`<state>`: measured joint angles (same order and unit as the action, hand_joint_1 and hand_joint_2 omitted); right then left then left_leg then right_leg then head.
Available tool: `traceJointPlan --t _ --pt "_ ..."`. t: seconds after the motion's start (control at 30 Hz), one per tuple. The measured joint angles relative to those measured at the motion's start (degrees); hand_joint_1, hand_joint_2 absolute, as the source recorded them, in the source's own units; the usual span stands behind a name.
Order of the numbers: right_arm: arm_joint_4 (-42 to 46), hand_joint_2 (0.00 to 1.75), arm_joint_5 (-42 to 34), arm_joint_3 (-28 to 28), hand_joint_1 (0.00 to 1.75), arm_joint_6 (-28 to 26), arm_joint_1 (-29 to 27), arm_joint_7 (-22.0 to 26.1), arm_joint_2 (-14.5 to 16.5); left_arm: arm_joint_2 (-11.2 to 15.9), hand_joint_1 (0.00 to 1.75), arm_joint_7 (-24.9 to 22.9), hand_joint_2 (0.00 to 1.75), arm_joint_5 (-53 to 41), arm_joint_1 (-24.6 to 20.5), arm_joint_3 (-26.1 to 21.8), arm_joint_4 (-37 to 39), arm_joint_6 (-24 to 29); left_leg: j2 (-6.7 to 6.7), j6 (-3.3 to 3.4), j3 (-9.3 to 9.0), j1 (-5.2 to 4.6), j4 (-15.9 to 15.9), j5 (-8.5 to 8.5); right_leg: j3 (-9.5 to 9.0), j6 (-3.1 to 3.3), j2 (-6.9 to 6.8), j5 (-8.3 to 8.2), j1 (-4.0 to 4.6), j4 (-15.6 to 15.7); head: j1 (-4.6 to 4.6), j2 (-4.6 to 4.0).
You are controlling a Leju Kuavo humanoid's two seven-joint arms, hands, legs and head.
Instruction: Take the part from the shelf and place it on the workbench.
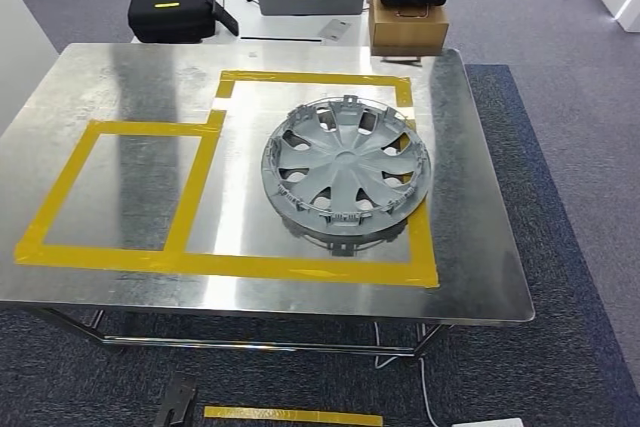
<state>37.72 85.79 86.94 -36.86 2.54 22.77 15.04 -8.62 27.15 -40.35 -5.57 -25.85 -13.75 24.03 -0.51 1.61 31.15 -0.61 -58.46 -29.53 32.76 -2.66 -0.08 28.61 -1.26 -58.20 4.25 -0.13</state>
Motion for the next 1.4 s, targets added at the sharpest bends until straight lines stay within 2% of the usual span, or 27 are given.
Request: traceJointPlan --t 0.1,0.27,0.4,1.13,1.3,1.4 --pt "-8.7 1.75 0.6 0.2 0.00 4.7 0.5 -4.9 -0.3 0.2 0.00 -2.1 0.00 -1.1 0.0 0.0 0.0 -1.3 0.00 -0.01 0.00 0.01 0.0 0.01 0.00 0.01 0.00 0.00 0.01 0.0 0.01 0.00" --pt "-17.3 1.75 2.2 0.1 0.00 9.5 1.4 -4.2 -0.5 0.3 0.00 -6.3 0.00 -2.0 0.1 0.1 0.1 -1.8 0.00 -0.04 0.00 0.03 0.0 0.02 0.00 0.02 -0.01 0.00 0.02 0.0 -0.01 0.00" --pt "-20.3 1.75 2.2 0.1 0.00 11.0 1.8 -4.1 -0.8 0.4 0.00 -7.5 0.00 -2.2 0.1 0.1 0.1 -1.9 0.00 -0.05 0.00 0.02 0.0 0.03 -0.02 0.03 -0.01 -0.01 0.01 0.0 0.00 0.00" --pt "-23.5 1.75 4.3 -2.2 0.00 11.9 2.2 -3.5 -1.9 0.5 0.00 -8.5 0.00 -1.7 0.4 0.0 0.2 -1.3 0.00 -0.04 0.01 -0.10 0.0 0.02 -0.02 0.01 -0.01 -0.07 -0.10 0.0 0.01 0.00" --pt "-23.8 1.75 4.3 -2.2 0.00 12.0 2.2 -3.5 -1.9 0.6 0.00 -8.5 0.00 -1.7 0.5 0.0 0.2 -1.2 0.00 0.06 0.02 -0.40 -0.1 -0.03 -0.01 -0.14 -0.01 -0.15 -0.37 0.0 0.01 0.00" --pt "-23.9 1.75 4.3 -2.3 0.00 11.9 2.2 -3.6 -1.9 0.6 0.00 -8.6 0.00 -1.7 0.6 0.0 0.2 -1.2 -0.01 0.34 0.09 -0.67 -0.3 -0.09 -0.04 -0.39 -0.01 -0.26 -0.61 0.1 0.02 0.00"
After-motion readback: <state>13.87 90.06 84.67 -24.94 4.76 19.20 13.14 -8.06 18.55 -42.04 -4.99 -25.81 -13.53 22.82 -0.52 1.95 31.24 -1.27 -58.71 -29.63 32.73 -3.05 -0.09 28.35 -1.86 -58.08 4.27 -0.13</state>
